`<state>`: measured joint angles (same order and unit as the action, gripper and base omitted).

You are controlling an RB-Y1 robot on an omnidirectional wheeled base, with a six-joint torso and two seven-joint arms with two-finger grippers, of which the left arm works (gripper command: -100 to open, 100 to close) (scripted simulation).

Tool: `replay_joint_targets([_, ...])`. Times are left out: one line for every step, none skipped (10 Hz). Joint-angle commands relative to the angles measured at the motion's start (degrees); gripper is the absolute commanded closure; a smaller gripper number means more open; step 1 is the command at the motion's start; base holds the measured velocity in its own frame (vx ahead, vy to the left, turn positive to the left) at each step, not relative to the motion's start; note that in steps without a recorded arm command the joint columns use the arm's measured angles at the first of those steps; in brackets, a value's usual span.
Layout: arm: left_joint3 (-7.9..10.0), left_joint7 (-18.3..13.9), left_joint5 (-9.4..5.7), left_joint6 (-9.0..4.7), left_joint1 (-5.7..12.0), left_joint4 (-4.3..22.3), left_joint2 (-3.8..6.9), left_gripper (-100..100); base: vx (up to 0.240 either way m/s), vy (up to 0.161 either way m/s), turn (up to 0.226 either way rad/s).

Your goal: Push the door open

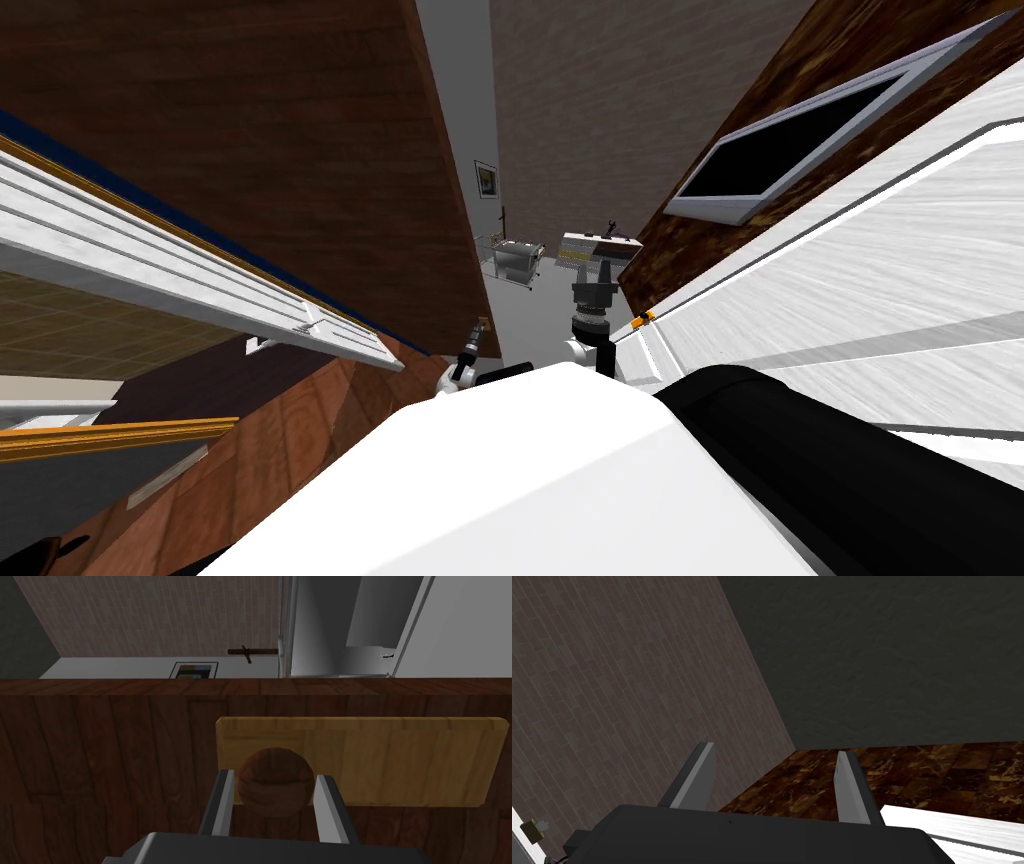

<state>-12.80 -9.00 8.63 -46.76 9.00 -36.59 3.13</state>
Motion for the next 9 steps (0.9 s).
replay_joint_targets([1.64, 0.5, -0.84, 0.22, 0.16, 0.4, 0.82, 100, 0.123, -0.059, 0.08])
replay_joint_targets([2.0, 0.7, -1.03, 0.24, 0.18, 0.4, 0.93, 100, 0.153, -0.079, 0.087])
replay_joint_targets([2.77, 1.1, -1.45, 0.3, 0.22, 0.5, 1.12, 100, 0.159, -0.063, 0.077])
replay_joint_targets([2.24, 0.5, -1.33, 0.24, 0.26, 0.4, 1.05, -100, -0.067, -0.065, 0.087])
replay_joint_targets([2.26, 0.5, -1.37, 0.28, 0.24, 0.4, 1.04, -100, -0.214, -0.038, 0.038])
replay_joint_targets([2.3, 0.4, -1.45, 0.38, 0.2, 0.3, 0.98, -100, -0.221, -0.005, 0.026])
replay_joint_targets([2.36, 0.3, -1.59, 0.52, 0.15, 0.1, 0.8, -100, -0.25, 0.019, 0.05])
replay_joint_targets([2.42, 0.2, -1.72, 0.67, 0.09, -0.1, 0.5, -100, -0.281, -0.012, 0.08])
replay_joint_targets([2.47, 0.0, -1.84, 0.79, 0.04, -0.2, 0.14, -100, -0.276, -0.027, 0.066])
